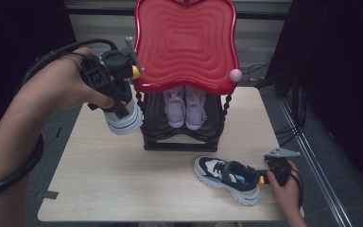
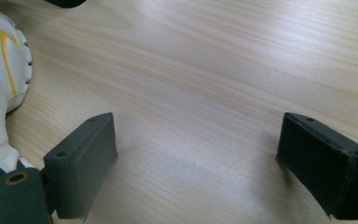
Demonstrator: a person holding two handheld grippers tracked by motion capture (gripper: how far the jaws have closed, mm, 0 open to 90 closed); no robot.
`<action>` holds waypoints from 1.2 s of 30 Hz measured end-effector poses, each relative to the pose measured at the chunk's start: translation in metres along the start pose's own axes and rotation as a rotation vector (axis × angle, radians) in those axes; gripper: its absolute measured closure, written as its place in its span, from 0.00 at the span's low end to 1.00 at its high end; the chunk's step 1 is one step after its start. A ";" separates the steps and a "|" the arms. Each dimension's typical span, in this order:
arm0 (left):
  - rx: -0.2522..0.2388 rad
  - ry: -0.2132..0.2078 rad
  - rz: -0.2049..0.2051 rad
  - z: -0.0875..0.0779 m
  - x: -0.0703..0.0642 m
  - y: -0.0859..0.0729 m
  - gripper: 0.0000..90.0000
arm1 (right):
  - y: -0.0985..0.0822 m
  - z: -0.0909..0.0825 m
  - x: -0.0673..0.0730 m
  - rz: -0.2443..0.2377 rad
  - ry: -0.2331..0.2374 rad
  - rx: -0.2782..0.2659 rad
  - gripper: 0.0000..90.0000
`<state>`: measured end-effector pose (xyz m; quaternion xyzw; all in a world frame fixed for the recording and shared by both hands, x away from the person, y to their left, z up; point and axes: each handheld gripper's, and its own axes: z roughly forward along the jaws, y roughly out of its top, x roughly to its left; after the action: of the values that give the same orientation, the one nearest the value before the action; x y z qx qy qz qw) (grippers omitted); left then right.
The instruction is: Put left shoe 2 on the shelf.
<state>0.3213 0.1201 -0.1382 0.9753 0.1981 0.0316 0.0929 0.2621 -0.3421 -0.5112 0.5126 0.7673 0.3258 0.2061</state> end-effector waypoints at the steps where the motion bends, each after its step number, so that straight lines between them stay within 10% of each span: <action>1: -0.010 0.009 -0.015 -0.003 -0.001 0.002 0.82 | 0.000 0.000 0.000 0.003 0.000 0.002 0.12; 11: 0.005 0.074 0.016 -0.034 -0.004 0.017 0.82 | 0.000 0.000 0.000 0.003 0.000 -0.001 0.12; 36: -0.047 0.106 0.185 -0.039 0.003 0.071 0.81 | 0.000 0.000 0.000 0.002 0.000 -0.001 0.12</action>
<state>0.3471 0.0642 -0.0857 0.9839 0.1110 0.0963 0.1015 0.2621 -0.3420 -0.5113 0.5133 0.7666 0.3262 0.2058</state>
